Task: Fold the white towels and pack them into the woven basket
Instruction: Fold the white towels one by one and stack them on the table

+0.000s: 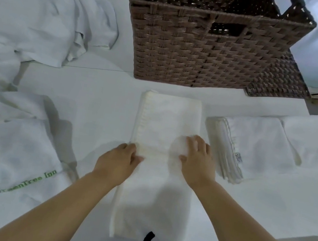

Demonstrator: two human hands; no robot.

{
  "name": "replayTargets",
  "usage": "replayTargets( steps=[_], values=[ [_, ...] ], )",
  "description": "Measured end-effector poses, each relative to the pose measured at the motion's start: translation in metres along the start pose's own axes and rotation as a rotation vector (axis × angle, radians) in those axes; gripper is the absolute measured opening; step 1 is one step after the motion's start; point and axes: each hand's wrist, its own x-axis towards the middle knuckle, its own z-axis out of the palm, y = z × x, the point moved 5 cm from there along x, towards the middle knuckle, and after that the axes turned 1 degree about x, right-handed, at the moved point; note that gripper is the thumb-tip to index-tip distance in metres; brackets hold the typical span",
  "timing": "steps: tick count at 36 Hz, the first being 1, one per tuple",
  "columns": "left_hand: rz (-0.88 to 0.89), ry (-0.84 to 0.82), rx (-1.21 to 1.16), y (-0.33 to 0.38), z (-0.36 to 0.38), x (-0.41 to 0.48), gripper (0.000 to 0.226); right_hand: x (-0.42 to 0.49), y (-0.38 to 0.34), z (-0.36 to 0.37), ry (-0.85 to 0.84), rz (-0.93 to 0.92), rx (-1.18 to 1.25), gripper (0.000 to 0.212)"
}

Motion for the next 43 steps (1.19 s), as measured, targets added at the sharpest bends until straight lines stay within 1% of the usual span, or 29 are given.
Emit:
replayTargets(
  steps=[3, 6, 8, 10, 12, 14, 16, 19, 22, 24, 27, 30, 32, 34, 36, 38, 40, 41, 43],
  values=[
    [-0.130, 0.074, -0.147, -0.002, -0.002, 0.005, 0.031, -0.016, 0.020, 0.004, -0.010, 0.177, 0.188, 0.058],
    [-0.219, 0.073, -0.200, -0.001, -0.001, 0.011, 0.038, -0.026, 0.033, 0.014, -0.091, 0.309, 0.330, 0.060],
    [-0.284, 0.056, -0.254, -0.001, 0.001, 0.014, 0.043, -0.028, 0.037, 0.020, -0.148, 0.371, 0.413, 0.048],
    [-0.342, 0.034, -0.308, -0.002, 0.006, 0.015, 0.042, -0.028, 0.041, 0.026, -0.203, 0.412, 0.480, 0.032],
    [-0.353, 0.010, -0.311, -0.002, 0.011, 0.015, 0.036, -0.026, 0.045, 0.029, -0.226, 0.427, 0.537, 0.024],
    [-0.351, 0.009, -0.357, -0.004, 0.013, 0.012, 0.028, -0.023, 0.049, 0.029, -0.221, 0.446, 0.603, 0.026],
    [-0.362, 0.025, -0.471, -0.006, 0.014, 0.006, 0.025, -0.021, 0.052, 0.028, -0.217, 0.463, 0.692, 0.026],
    [-0.399, 0.087, -0.662, -0.006, 0.011, -0.003, 0.022, -0.023, 0.054, 0.023, -0.194, 0.474, 0.902, 0.021],
    [-0.424, 0.204, -0.895, -0.003, 0.002, -0.015, 0.030, -0.029, 0.056, 0.016, -0.124, 0.453, 1.183, 0.037],
    [-0.364, 0.225, -0.986, 0.003, -0.005, -0.024, 0.034, -0.033, 0.054, 0.006, -0.098, 0.372, 1.279, 0.046],
    [-0.227, 0.214, -0.989, 0.017, -0.020, -0.035, 0.038, -0.039, 0.050, -0.016, -0.112, 0.197, 1.217, 0.054],
    [-0.156, 0.223, -0.902, 0.027, -0.036, -0.045, 0.049, -0.045, 0.047, -0.036, -0.140, 0.087, 1.173, 0.064],
    [-0.130, 0.226, -0.802, 0.033, -0.044, -0.052, 0.061, -0.047, 0.044, -0.048, -0.137, 0.041, 1.038, 0.070],
    [-0.109, 0.262, -0.668, 0.039, -0.054, -0.057, 0.066, -0.048, 0.041, -0.062, -0.104, 0.016, 0.844, 0.074],
    [-0.084, 0.348, -0.541, 0.046, -0.068, -0.062, 0.062, -0.048, 0.039, -0.079, -0.006, -0.027, 0.679, 0.066],
    [-0.028, 0.437, -0.432, 0.055, -0.082, -0.066, 0.049, -0.049, 0.035, -0.095, 0.088, -0.096, 0.591, 0.050],
    [0.044, 0.517, -0.354, 0.063, -0.093, -0.071, 0.035, -0.049, 0.033, -0.109, 0.163, -0.154, 0.618, 0.035],
    [0.059, 0.541, -0.350, 0.065, -0.097, -0.073, 0.030, -0.050, 0.033, -0.115, 0.186, -0.176, 0.659, 0.034],
    [0.066, 0.537, -0.362, 0.066, -0.103, -0.075, 0.029, -0.052, 0.033, -0.125, 0.197, -0.230, 0.699, 0.038]
  ],
)
